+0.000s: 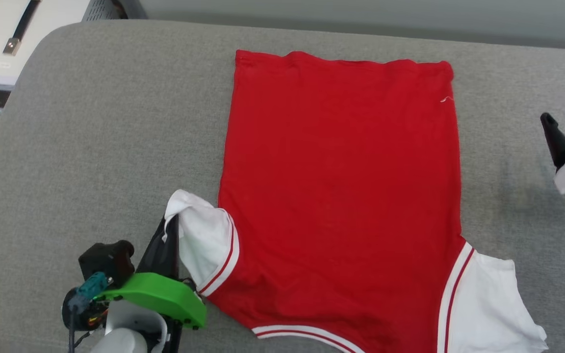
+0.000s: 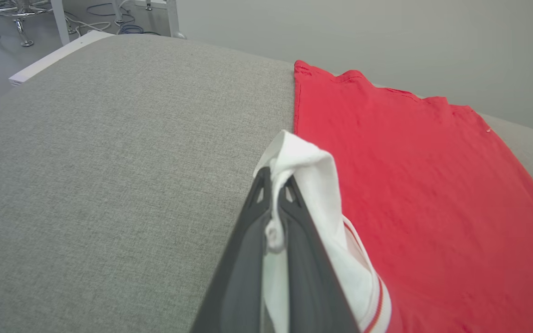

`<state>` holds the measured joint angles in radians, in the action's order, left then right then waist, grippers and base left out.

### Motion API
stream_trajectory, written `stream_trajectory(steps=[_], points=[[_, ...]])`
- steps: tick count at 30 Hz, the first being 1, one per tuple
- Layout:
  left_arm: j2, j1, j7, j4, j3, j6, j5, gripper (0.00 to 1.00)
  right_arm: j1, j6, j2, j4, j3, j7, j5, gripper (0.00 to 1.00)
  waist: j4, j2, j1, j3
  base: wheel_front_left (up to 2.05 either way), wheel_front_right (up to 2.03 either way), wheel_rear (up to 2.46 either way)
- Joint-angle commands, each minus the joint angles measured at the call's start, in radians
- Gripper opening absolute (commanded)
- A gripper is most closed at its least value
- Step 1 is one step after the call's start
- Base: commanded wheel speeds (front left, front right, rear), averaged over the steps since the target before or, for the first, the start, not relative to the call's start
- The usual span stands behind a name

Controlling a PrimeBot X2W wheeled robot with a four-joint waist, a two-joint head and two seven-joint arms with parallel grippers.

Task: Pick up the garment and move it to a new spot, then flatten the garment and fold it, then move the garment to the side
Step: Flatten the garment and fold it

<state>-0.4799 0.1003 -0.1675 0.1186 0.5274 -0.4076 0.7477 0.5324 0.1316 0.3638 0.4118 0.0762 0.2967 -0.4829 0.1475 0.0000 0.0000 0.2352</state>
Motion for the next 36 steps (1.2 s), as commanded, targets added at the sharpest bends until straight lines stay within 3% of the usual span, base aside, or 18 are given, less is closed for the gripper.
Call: stream_trajectory(steps=[1,9,17,23,30,31,32,33,36], points=[[0.013,0.031,-0.009,0.006,0.01,0.006,-0.018,0.0,0.057,-0.001,0.018,0.033,-0.026,0.035,-0.011,1.0,0.077,0.0,0.0,0.077,0.0,0.0,0.0],[0.067,0.105,-0.027,0.028,0.064,0.027,-0.063,0.0,0.37,-0.001,0.099,0.197,-0.135,0.351,-0.05,1.0,0.175,0.0,0.0,0.177,0.0,0.0,0.0],[0.125,0.152,-0.054,0.014,0.093,0.06,-0.076,0.0,0.572,-0.001,0.121,0.277,-0.179,0.492,-0.017,1.0,0.263,0.0,0.0,0.272,0.0,0.0,0.0],[0.159,0.169,-0.072,-0.013,0.093,0.083,-0.076,0.0,0.62,-0.001,0.129,0.356,-0.191,0.552,0.026,1.0,0.298,0.0,0.0,0.32,0.0,0.0,0.0],[0.174,0.175,-0.084,-0.036,0.072,0.098,-0.08,0.0,0.58,-0.001,0.113,0.468,-0.169,0.691,0.047,1.0,0.291,0.0,0.0,0.331,0.0,0.0,0.0],[0.175,0.175,-0.085,-0.037,0.069,0.099,-0.081,0.0,0.576,-0.001,0.111,0.477,-0.163,0.705,0.047,0.89,0.289,0.0,0.0,0.33,0.0,0.0,0.0],[0.175,0.175,-0.086,-0.039,0.066,0.1,-0.083,0.0,0.573,-0.001,0.108,0.479,-0.159,0.71,0.051,0.18,0.286,0.0,0.0,0.33,0.0,0.0,0.0],[0.175,0.175,-0.087,-0.041,0.065,0.1,-0.084,0.0,0.57,-0.001,0.105,0.484,-0.154,0.718,0.053,0.0,0.284,0.0,0.0,0.328,0.0,0.0,0.0],[0.175,0.173,-0.088,-0.046,0.062,0.103,-0.088,0.0,0.572,-0.001,0.099,0.477,-0.144,0.718,0.06,0.0,0.278,0.0,0.0,0.319,0.0,0.0,0.0]])
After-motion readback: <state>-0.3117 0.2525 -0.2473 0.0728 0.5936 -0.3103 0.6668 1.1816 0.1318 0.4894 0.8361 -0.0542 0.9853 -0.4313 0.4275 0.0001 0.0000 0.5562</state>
